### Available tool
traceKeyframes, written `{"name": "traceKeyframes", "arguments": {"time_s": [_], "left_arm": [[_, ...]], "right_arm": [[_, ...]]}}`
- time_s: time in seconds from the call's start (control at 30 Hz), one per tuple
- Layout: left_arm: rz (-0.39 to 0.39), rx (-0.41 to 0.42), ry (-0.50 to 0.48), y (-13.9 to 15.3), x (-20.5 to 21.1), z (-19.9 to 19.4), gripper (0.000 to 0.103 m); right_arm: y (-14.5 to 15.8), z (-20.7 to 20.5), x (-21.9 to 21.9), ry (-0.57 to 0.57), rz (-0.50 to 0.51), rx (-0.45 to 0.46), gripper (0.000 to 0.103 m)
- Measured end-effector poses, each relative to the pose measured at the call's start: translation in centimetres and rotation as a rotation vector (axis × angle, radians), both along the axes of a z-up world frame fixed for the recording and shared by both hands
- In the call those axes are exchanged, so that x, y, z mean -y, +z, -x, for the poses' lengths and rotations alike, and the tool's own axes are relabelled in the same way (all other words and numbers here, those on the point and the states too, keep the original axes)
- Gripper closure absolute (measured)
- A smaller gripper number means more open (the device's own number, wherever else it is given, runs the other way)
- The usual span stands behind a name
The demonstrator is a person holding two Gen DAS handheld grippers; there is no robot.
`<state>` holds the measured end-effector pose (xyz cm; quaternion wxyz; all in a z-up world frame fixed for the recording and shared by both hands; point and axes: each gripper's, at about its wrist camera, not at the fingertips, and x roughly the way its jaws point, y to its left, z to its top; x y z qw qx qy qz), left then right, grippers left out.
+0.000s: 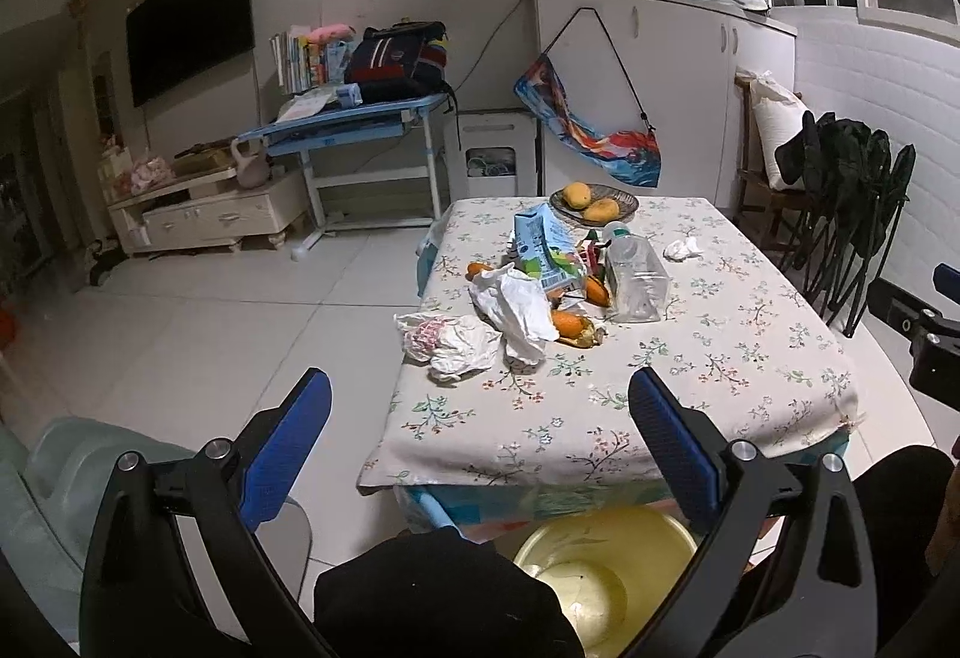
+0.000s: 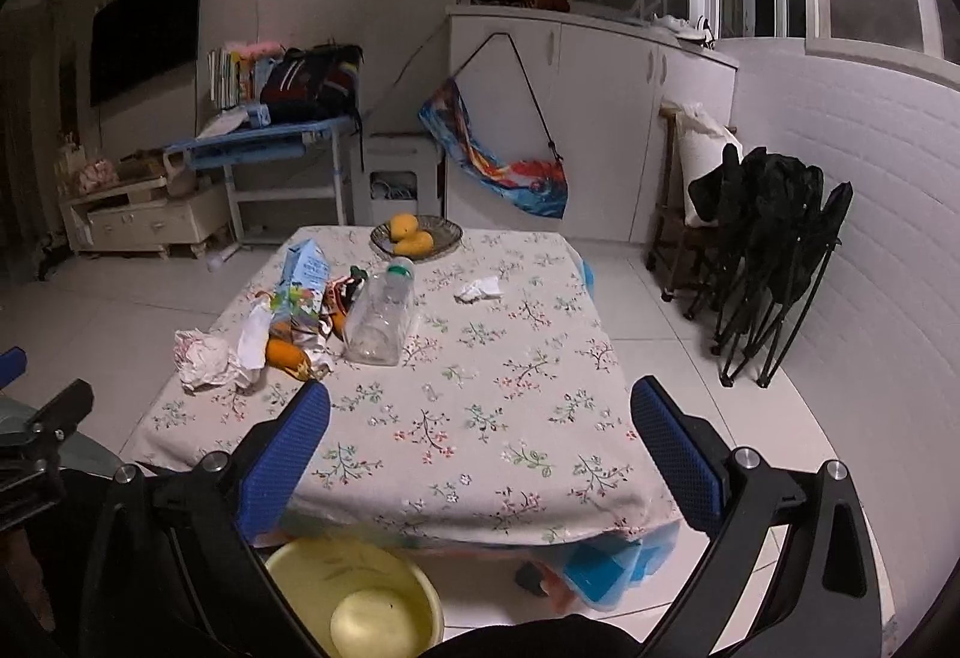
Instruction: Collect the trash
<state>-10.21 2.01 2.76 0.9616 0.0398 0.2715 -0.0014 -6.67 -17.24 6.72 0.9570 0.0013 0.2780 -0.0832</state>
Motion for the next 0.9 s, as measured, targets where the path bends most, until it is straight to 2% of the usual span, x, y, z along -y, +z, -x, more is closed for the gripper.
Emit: {"name": "traceKeyframes", "arguments": {"time_s": [0.17,0.47,0.9], "left_arm": [[0.01,0.006,0.003,0.15,-0.21,-0.23,0.007],[-0.022,0.014,0.011,0.35,0.17,-0.51,0.007],[-0.043,0.017,0.027,0.33,0.47,-0.93,0.007]], "right_arm": [[-0.02,0.55,0.38,-0.001,-0.032,0.034,0.007],[0.17,0.93,-0.1,0.01,0.015,0.056,0.007],[0.35,1.02,0.72,0.002,-0.002,0.06,0.007]]}}
